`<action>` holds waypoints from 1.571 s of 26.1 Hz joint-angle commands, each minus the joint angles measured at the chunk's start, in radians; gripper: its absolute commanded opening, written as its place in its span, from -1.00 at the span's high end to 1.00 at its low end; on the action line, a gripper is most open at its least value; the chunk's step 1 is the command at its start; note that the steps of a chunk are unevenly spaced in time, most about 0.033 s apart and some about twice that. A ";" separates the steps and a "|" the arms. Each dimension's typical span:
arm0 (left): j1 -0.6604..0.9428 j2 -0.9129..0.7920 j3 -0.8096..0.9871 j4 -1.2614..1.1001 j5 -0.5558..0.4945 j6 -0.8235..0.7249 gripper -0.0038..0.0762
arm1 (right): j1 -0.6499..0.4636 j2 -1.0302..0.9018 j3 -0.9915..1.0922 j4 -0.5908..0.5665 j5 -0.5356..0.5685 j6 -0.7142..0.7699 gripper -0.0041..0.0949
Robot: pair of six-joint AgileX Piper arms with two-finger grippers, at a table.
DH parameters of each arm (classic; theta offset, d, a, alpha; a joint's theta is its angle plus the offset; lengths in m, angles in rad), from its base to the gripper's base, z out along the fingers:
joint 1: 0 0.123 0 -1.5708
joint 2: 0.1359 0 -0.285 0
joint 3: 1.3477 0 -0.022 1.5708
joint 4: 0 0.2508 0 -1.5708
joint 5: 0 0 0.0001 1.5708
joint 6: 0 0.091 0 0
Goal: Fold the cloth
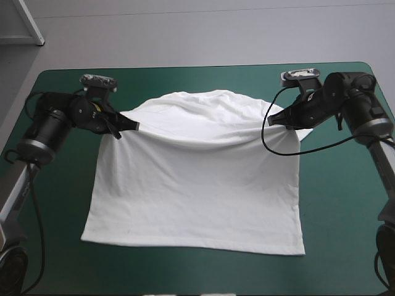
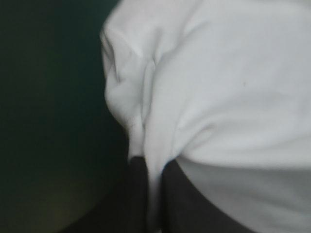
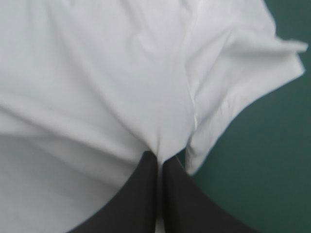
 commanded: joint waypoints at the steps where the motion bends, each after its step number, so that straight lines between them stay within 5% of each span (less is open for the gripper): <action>1: -0.004 -0.084 -0.177 0.041 0.056 -0.013 0.92 | -0.002 -0.090 -0.140 -0.002 0.079 0.021 0.96; 8: -0.004 -0.087 -0.513 0.072 0.226 0.013 0.92 | -0.002 -0.133 -0.381 0.007 0.117 0.063 0.95; 15: -0.004 -0.087 -0.737 0.133 0.262 0.013 0.92 | -0.002 -0.183 -0.599 0.007 0.117 0.071 0.96; 30: -0.004 0.118 -0.784 0.132 0.141 0.017 0.92 | -0.002 0.005 -0.720 0.006 0.027 0.034 0.96; 35: -0.004 0.266 -0.891 0.132 0.091 0.055 0.92 | -0.008 0.114 -0.749 0.003 -0.156 -0.003 0.96; 38: -0.004 0.291 -0.960 0.142 0.084 0.057 0.92 | -0.028 0.143 -0.818 0.009 -0.161 -0.003 0.96; 41: -0.004 0.289 -0.972 0.139 0.117 0.058 0.92 | -0.054 0.146 -0.823 0.038 -0.052 0.000 0.96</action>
